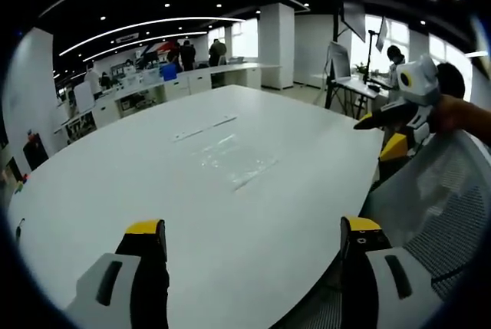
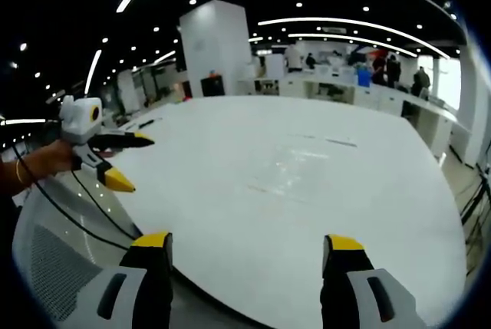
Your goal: Open the resealable bag by pulling the two sides of the seal apart until the entire bag opening is separated and visibly accessible.
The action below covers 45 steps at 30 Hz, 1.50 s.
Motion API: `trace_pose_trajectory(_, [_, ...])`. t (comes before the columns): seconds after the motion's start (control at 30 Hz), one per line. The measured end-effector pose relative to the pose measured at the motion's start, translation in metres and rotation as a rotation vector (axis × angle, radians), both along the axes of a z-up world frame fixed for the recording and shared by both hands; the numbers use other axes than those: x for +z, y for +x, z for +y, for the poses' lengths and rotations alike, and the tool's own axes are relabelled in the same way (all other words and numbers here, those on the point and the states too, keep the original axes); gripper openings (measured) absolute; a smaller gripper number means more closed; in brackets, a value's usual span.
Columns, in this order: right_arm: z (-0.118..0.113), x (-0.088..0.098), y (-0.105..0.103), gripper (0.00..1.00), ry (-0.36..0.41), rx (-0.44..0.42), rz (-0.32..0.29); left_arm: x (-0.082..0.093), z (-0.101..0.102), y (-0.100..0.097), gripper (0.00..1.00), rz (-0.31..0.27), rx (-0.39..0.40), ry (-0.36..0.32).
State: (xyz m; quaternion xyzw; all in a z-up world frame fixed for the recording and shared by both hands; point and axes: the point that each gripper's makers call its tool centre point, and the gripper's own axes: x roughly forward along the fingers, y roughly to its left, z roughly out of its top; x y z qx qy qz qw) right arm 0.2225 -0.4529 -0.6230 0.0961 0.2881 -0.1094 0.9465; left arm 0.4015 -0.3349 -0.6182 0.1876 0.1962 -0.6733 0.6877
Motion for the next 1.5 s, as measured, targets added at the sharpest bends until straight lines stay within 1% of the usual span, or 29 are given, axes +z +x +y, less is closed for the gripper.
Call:
trace_pose_trajectory(0.43, [-0.002,0.001,0.0,0.78,0.002,-0.008,-0.007,0.002,-0.001,-0.002,0.92,-0.007,-0.011,0.0])
trace_pose_trajectory(0.67, [-0.002,0.002,0.0,0.78,0.003,-0.008,-0.013,0.0,-0.002,-0.001,0.92,-0.014,-0.028,0.015])
trace_pose_trajectory(0.77, [-0.002,0.002,0.0,0.78,0.004,-0.008,-0.014,0.001,-0.009,0.005,0.92,-0.052,-0.048,0.027])
trace_pose_trajectory(0.8, [-0.002,0.002,0.0,0.78,0.006,-0.009,-0.015,0.003,-0.015,0.009,0.92,-0.067,-0.062,0.027])
trace_pose_trajectory(0.97, [-0.002,0.003,0.0,0.78,0.01,-0.011,-0.018,0.008,-0.036,0.02,0.92,-0.102,-0.096,0.02])
trace_pose_trajectory(1.07, [-0.003,0.003,0.0,0.78,0.012,-0.016,-0.019,0.012,-0.042,0.021,0.91,-0.109,-0.104,0.014])
trace_pose_trajectory(1.17, [-0.004,0.003,-0.001,0.78,0.012,-0.021,-0.018,0.012,-0.048,0.022,0.91,-0.096,-0.108,0.002])
trace_pose_trajectory(1.23, [-0.005,0.003,-0.001,0.78,0.013,-0.028,-0.02,0.007,-0.052,0.022,0.9,-0.099,-0.124,0.013])
trace_pose_trajectory(1.3, [-0.005,0.002,-0.001,0.78,0.017,-0.028,-0.018,0.0,-0.055,0.024,0.9,-0.115,-0.14,0.033])
trace_pose_trajectory(1.43, [-0.004,0.001,-0.001,0.78,0.02,-0.023,-0.014,-0.008,-0.063,0.032,0.89,-0.115,-0.131,0.037])
trace_pose_trajectory(1.5, [-0.004,0.0,-0.001,0.78,0.022,-0.022,-0.007,-0.011,-0.067,0.036,0.88,-0.124,-0.137,0.046])
